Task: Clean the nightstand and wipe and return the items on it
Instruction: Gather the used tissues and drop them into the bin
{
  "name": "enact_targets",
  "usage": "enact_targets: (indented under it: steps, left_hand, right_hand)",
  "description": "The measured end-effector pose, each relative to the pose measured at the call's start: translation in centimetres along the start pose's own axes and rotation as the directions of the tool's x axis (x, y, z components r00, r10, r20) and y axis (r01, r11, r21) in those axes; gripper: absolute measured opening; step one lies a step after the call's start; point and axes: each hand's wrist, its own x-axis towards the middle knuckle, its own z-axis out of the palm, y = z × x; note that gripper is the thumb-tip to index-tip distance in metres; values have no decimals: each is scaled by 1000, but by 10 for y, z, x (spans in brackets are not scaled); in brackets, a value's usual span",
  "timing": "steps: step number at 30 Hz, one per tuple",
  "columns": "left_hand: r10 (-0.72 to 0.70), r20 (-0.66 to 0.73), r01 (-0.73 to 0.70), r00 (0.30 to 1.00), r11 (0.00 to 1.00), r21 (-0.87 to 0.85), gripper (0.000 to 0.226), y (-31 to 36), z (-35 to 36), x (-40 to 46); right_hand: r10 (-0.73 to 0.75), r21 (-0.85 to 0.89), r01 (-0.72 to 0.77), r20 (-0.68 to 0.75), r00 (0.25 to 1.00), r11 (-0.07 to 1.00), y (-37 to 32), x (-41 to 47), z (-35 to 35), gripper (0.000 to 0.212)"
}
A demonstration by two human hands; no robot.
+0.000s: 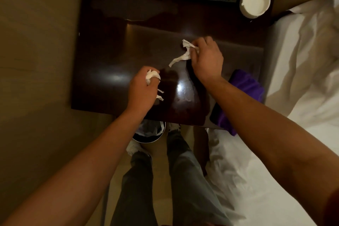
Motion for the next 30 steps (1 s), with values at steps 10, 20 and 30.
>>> enact_targets:
  steps: [10,20,30]
  left_hand:
    - [-323,182,371,929,809,-455,25,10,-11,-14]
    - [-271,307,407,912,688,-601,28,-36,-62,-81]
    - [-482,272,548,833,650,-526,28,-175,-57,-114]
  right_hand:
    - [421,754,-393,171,891,526,-75,-50,-37,12]
    - [484,839,-491,337,808,235,-154,-173,6,23]
    - [526,742,-515,258,811,429,-154,-288,138,7]
